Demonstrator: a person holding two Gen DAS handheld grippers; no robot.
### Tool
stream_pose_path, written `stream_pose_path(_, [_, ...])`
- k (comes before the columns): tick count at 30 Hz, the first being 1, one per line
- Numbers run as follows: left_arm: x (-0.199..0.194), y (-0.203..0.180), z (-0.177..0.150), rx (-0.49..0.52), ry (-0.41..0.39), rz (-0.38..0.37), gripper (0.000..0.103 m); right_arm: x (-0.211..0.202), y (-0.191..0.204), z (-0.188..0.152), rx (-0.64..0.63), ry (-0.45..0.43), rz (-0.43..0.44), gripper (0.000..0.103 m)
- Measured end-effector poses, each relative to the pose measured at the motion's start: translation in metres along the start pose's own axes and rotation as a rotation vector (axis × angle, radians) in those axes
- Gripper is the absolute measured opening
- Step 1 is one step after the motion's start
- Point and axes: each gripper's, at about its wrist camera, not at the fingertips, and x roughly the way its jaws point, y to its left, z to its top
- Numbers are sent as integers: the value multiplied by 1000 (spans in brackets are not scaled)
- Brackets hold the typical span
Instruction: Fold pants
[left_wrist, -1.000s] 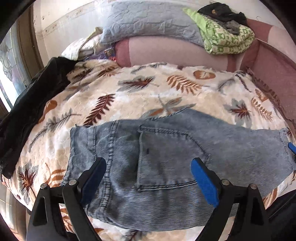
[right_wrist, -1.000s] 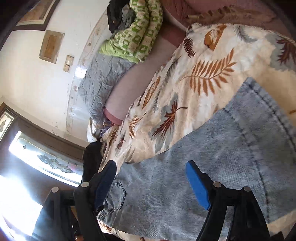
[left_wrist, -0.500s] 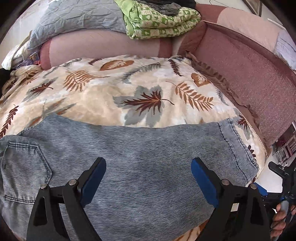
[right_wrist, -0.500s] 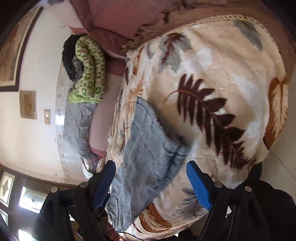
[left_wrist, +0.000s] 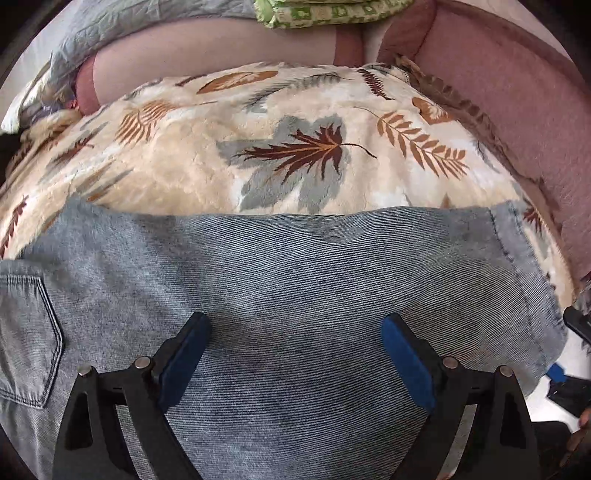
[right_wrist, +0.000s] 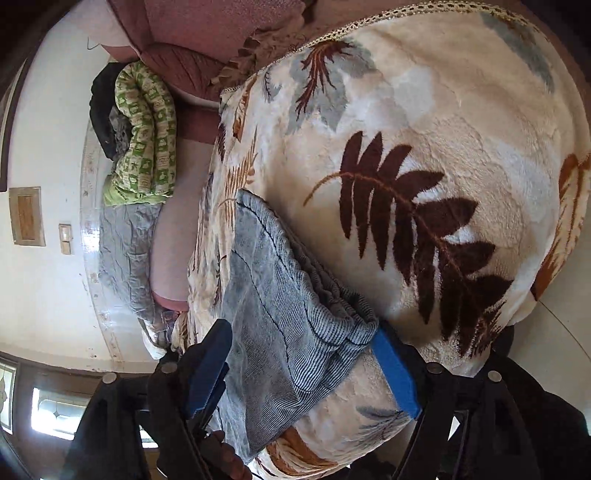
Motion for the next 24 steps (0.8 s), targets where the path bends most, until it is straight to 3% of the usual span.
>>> stream_pose_path(2, [0,-6,-3,35,-13,29,96,1,0,-1,-10,-3,-37,53])
stream_pose_path(5, [-4,2,-1,-16,10,5,96,1,0,-2,-22,-12,-73,27])
stream_pose_path(7, [-15,4,0,-26,-30,-8,96,1,3,-3,-35,-22,-81,23])
stream_pose_path(9, [-23,4,0,-11,-78,45,96,1,7,-6,-50,-33,-91,22])
stream_pose_path(10, [-20,4,0,-3,-70,82,96,1,9,-7,-59,-40,-98,22])
stream_pose_path(12, [5,4,-1,35,36,126,97,0,12,-9,-78,-52,-113,22])
stream_pose_path(15, [-2,7,1,41,9,112,98,0,19,-12,-109,-65,-135,21])
stream_pose_path(18, [-24,15,-1,3,-91,123,98,-1,24,-15,-137,-76,-151,21])
stream_pose_path(19, [-21,16,-2,9,-83,149,98,-1,27,-16,-152,-81,-160,21])
stream_pose_path(21, [6,15,-6,44,37,139,100,-1,40,-20,-207,-98,-187,19])
stream_pose_path(22, [3,15,-7,55,-5,134,100,-2,48,-23,-242,-107,-199,19])
stream_pose_path(24, [3,16,-5,59,3,129,100,-6,70,-30,-322,-124,-205,18])
